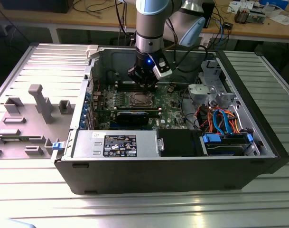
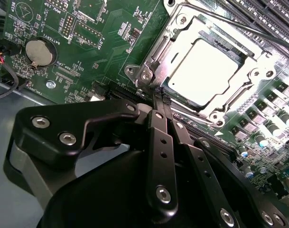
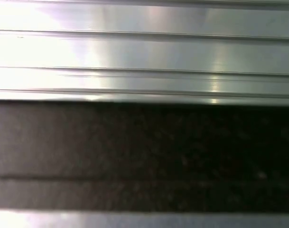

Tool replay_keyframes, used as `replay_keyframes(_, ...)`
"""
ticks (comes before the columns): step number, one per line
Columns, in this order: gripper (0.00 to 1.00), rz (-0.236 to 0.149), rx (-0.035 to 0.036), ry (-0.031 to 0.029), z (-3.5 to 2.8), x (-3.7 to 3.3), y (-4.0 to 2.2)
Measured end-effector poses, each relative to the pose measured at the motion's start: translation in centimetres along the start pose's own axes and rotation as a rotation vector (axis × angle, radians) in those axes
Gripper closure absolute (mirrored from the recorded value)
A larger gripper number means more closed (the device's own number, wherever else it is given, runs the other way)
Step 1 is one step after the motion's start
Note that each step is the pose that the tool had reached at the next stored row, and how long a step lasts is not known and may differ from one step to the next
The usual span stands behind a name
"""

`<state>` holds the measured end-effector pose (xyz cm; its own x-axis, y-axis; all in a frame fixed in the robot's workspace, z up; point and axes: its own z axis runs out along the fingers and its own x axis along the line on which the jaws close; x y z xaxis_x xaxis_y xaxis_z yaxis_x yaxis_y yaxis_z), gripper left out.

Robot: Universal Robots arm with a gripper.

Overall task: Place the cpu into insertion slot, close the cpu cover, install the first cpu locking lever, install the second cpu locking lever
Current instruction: 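Install the first cpu locking lever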

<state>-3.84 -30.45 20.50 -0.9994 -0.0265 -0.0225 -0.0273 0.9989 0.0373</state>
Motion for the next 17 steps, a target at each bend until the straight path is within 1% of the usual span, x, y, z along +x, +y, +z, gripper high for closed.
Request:
replay_keyframes(14,0.89,0.000,0.0018,0.0000,0.17,-0.02,-0.11)
replay_keyframes(17,0.89,0.000,0.0013,0.0000,0.18,-0.03,-0.11)
